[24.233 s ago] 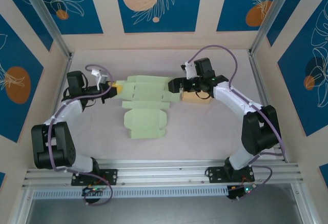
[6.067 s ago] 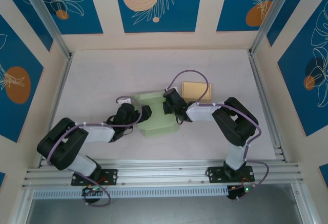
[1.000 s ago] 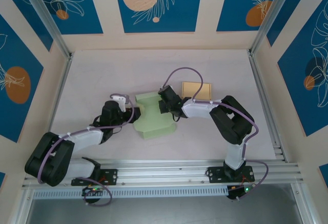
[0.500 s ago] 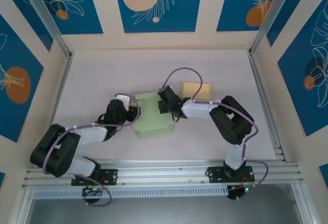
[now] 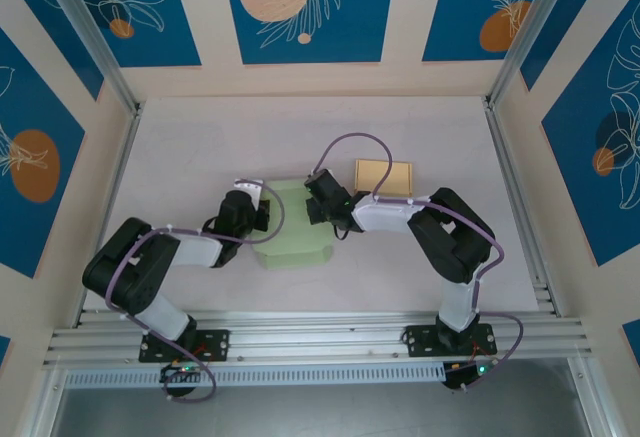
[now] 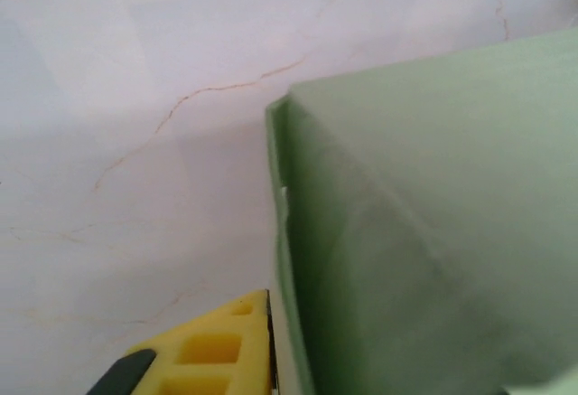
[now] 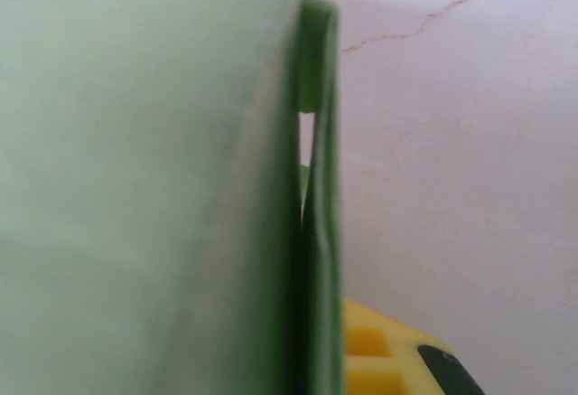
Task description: Fold the paper box
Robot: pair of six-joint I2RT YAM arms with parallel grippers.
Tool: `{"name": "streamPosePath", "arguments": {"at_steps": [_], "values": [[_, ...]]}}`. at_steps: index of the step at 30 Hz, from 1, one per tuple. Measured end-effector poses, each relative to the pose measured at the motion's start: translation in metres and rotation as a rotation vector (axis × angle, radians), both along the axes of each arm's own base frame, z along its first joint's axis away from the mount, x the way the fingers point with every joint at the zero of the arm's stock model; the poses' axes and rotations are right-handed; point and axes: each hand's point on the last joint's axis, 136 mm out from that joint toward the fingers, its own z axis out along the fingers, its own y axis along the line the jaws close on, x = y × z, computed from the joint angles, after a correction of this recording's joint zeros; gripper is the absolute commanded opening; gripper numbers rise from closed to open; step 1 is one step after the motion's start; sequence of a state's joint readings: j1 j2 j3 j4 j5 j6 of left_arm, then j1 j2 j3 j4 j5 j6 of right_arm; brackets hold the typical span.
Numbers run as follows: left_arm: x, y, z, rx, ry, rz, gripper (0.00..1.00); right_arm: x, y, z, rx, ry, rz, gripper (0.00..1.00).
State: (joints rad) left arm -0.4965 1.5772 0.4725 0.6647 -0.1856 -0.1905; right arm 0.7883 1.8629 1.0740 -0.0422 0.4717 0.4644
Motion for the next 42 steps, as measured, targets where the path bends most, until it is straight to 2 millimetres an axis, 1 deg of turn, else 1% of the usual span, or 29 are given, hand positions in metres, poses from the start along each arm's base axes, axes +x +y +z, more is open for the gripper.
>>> {"name": "streamPosePath", "arguments": {"at_steps": [1, 4, 6, 8, 9, 12, 15, 16, 19, 21, 25, 27, 32, 37, 38, 39, 42], "values": [[0.001, 0.001, 0.0, 0.002, -0.001, 0.012, 0.0, 0.0, 0.001, 0.001, 0.001, 0.006, -0.004, 0.1], [0.002, 0.002, 0.002, 0.005, 0.001, 0.035, 0.0, 0.0, 0.0, 0.005, -0.01, 0.019, -0.023, 0.12], [0.002, 0.0, 0.003, -0.007, 0.008, 0.042, 0.0, 0.002, -0.002, 0.009, -0.023, 0.02, -0.038, 0.16], [0.003, -0.002, 0.006, -0.023, 0.016, 0.049, 0.0, 0.005, -0.003, 0.012, -0.041, 0.021, -0.051, 0.22], [0.003, -0.002, 0.007, -0.032, 0.017, 0.052, 0.0, 0.008, -0.003, 0.012, -0.052, 0.019, -0.057, 0.23], [0.0, -0.001, 0.009, -0.043, 0.037, 0.064, 0.0, 0.019, -0.002, 0.006, -0.077, 0.015, -0.078, 0.23], [-0.006, 0.001, 0.003, -0.037, 0.073, 0.07, 0.0, 0.024, -0.002, -0.001, -0.089, 0.019, -0.084, 0.23], [-0.007, 0.001, 0.001, -0.036, 0.084, 0.073, 0.0, 0.025, -0.002, -0.003, -0.092, 0.022, -0.084, 0.22], [-0.008, 0.002, 0.0, -0.031, 0.111, 0.08, 0.0, 0.026, 0.0, -0.006, -0.095, 0.026, -0.083, 0.09], [-0.007, 0.003, 0.002, -0.033, 0.111, 0.103, 0.0, 0.027, 0.001, -0.003, -0.1, 0.026, -0.085, 0.08], [-0.004, 0.012, 0.005, -0.036, 0.091, 0.183, 0.0, 0.027, 0.005, 0.002, -0.102, 0.024, -0.079, 0.08], [-0.003, 0.017, 0.006, -0.032, 0.08, 0.226, 0.04, 0.023, 0.009, 0.002, -0.101, 0.023, -0.071, 0.07], [0.002, 0.029, 0.004, -0.02, 0.066, 0.341, 0.03, 0.012, 0.02, 0.008, -0.101, 0.026, -0.065, 0.04], [0.004, 0.037, 0.005, -0.033, 0.051, 0.443, 0.04, 0.006, 0.028, 0.014, -0.088, 0.033, -0.066, 0.02], [0.004, 0.038, 0.005, -0.038, 0.05, 0.456, 0.06, 0.005, 0.029, 0.014, -0.087, 0.034, -0.064, 0.02], [0.004, 0.039, 0.004, -0.042, 0.051, 0.462, 0.11, 0.004, 0.03, 0.014, -0.086, 0.035, -0.063, 0.02], [0.005, 0.038, 0.003, -0.062, 0.051, 0.468, 0.17, 0.002, 0.029, 0.013, -0.086, 0.052, -0.067, 0.02]]}}
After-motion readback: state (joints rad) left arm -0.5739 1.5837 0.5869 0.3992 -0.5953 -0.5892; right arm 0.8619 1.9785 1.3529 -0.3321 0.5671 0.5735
